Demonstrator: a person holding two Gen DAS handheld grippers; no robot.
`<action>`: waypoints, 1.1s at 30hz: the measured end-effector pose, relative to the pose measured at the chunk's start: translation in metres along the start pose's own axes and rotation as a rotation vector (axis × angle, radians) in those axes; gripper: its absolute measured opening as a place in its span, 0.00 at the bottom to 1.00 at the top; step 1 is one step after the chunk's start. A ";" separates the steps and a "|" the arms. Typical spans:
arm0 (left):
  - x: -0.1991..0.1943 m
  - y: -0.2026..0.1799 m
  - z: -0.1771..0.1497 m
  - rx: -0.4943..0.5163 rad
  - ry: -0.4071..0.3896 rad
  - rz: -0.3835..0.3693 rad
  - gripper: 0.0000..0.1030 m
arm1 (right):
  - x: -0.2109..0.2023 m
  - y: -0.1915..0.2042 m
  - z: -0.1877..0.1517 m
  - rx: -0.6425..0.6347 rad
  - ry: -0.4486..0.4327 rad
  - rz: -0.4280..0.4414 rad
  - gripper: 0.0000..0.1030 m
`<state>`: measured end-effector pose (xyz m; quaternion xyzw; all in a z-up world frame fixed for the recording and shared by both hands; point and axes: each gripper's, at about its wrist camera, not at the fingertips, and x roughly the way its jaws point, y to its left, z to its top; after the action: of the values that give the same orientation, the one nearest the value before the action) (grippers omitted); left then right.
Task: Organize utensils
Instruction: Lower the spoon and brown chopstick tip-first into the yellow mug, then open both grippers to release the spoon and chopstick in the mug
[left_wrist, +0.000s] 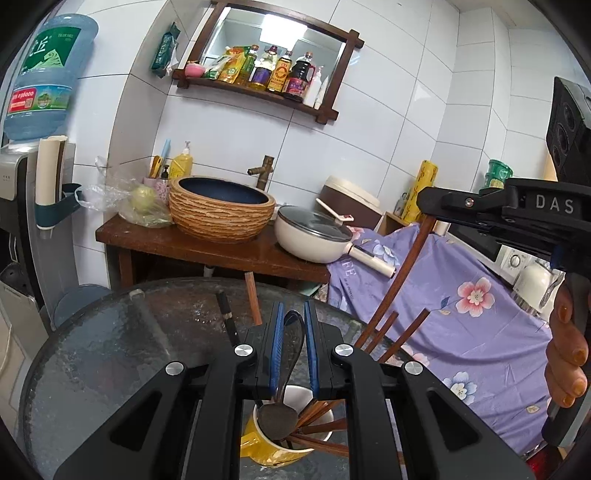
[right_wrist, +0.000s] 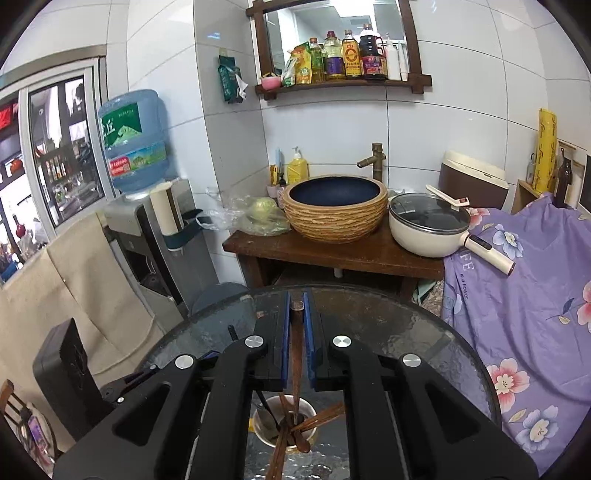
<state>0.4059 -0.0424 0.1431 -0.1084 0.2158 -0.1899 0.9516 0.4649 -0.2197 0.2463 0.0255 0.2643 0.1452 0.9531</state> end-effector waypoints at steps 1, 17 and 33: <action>0.001 0.000 -0.002 0.004 0.002 0.003 0.11 | 0.004 -0.001 -0.004 0.003 0.005 0.001 0.08; 0.012 0.000 -0.035 0.084 0.078 0.030 0.10 | 0.042 -0.005 -0.049 -0.046 0.128 -0.024 0.08; -0.045 0.025 -0.064 0.115 0.080 0.064 0.68 | -0.010 0.005 -0.067 -0.103 0.030 0.004 0.59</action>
<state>0.3474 -0.0098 0.0963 -0.0391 0.2457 -0.1756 0.9525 0.4214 -0.2200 0.1941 -0.0254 0.2709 0.1608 0.9488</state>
